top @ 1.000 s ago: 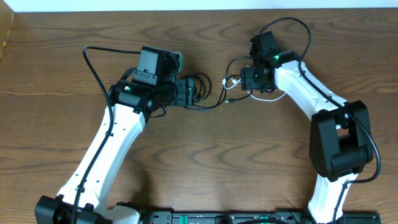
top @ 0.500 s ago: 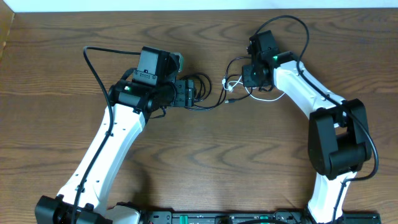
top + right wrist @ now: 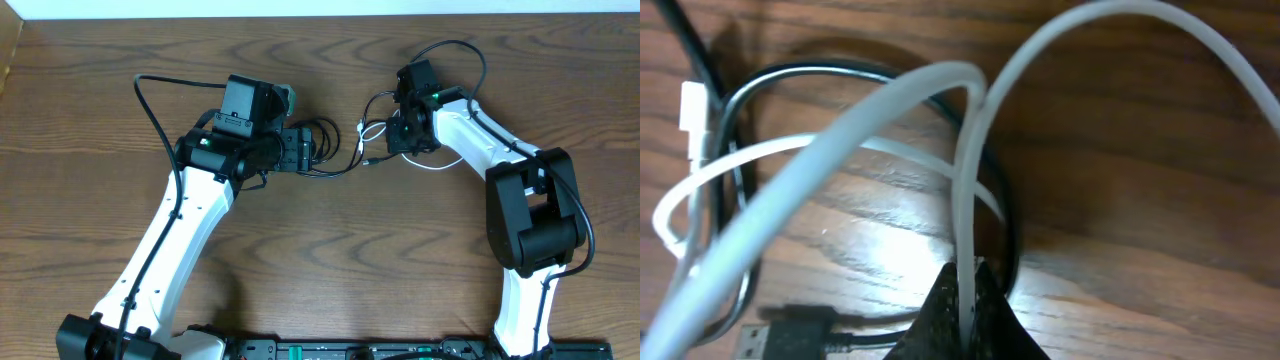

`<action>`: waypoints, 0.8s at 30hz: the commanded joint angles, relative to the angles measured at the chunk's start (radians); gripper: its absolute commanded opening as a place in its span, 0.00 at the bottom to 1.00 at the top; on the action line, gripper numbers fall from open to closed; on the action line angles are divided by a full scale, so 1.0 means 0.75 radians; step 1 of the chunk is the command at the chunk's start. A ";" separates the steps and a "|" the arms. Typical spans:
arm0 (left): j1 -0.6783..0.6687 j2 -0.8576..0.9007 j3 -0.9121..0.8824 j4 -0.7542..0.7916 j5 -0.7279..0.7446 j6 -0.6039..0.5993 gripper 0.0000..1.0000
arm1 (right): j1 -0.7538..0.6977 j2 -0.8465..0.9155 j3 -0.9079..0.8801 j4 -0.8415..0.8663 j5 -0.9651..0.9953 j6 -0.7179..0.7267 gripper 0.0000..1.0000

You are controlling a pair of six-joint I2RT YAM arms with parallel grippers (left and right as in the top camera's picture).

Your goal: Untangle cables

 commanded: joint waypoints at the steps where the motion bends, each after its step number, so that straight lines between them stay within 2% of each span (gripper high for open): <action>1: -0.001 0.010 -0.006 -0.004 0.016 0.018 0.77 | -0.001 0.001 0.009 0.016 -0.085 0.018 0.01; 9: -0.001 0.010 -0.006 -0.003 0.016 0.018 0.77 | -0.003 -0.060 0.012 0.067 -0.115 0.016 0.01; 17: -0.001 0.010 -0.006 -0.003 0.016 0.018 0.77 | -0.010 -0.234 0.014 0.095 -0.103 0.016 0.01; 24: -0.001 0.010 -0.006 -0.003 0.015 0.043 0.77 | -0.013 -0.441 0.014 0.089 0.062 0.002 0.01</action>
